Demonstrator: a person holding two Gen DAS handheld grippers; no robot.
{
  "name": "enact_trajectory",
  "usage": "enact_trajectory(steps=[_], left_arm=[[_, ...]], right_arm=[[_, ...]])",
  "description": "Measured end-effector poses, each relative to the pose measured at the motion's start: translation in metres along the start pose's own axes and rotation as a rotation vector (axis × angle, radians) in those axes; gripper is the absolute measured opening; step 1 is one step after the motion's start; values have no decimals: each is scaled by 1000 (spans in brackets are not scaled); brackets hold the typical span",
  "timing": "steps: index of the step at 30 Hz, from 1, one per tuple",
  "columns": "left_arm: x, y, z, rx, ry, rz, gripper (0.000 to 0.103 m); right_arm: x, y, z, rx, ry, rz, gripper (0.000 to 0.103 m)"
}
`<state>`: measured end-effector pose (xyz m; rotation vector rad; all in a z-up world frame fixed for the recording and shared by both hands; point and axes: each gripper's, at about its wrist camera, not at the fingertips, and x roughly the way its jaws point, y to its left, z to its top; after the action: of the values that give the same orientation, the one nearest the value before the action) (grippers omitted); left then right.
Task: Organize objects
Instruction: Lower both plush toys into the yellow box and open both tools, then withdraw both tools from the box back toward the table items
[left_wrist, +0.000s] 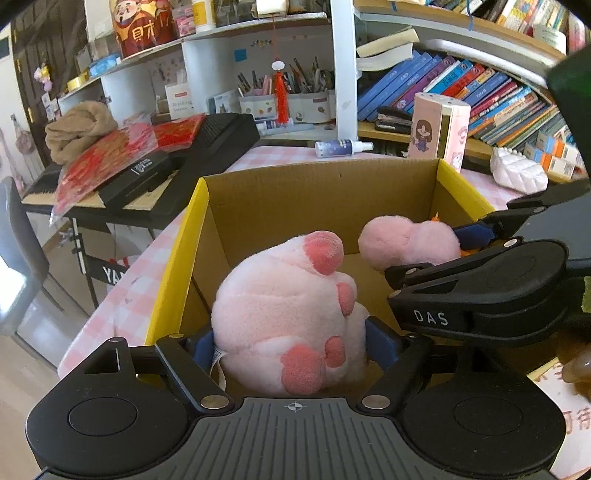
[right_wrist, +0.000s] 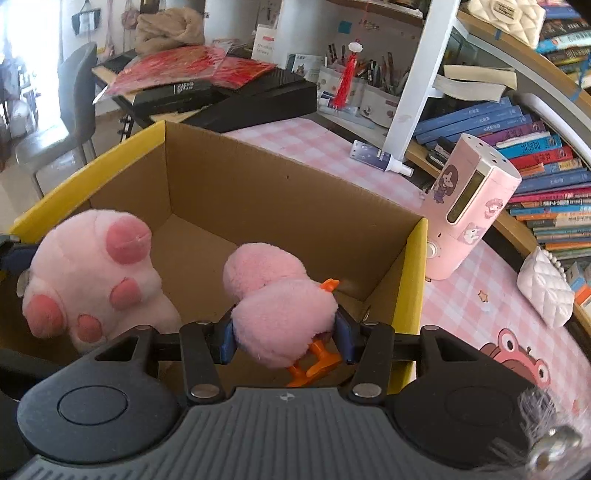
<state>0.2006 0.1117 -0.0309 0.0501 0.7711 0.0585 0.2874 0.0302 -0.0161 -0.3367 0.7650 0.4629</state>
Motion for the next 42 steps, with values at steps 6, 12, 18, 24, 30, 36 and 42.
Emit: enact_trajectory(steps=[6,12,18,24,30,36,42], left_arm=[[-22,-3,2,0,-85,-3,85],[-53,0,2,-23,-169,-14,86],[-84,8,-9,-50,-249,-2,92],[-104,22,-27,-94,-258,17,93],[-121,38,-52,-137,-249,42,96],[-139,54,-81,-157,-214,57,96],[-153,69,-110,-186,-157,55,96]], right_arm=[[-18,-9,-1,86,-58,10,56],[-53,-10,-4,144,-161,-38,65],[-97,0,-18,165,-279,-114,72],[-135,14,-40,198,-360,-185,80],[-160,33,-66,240,-389,-263,87],[-169,54,-88,254,-316,-308,88],[-174,85,-114,255,-237,-295,88]])
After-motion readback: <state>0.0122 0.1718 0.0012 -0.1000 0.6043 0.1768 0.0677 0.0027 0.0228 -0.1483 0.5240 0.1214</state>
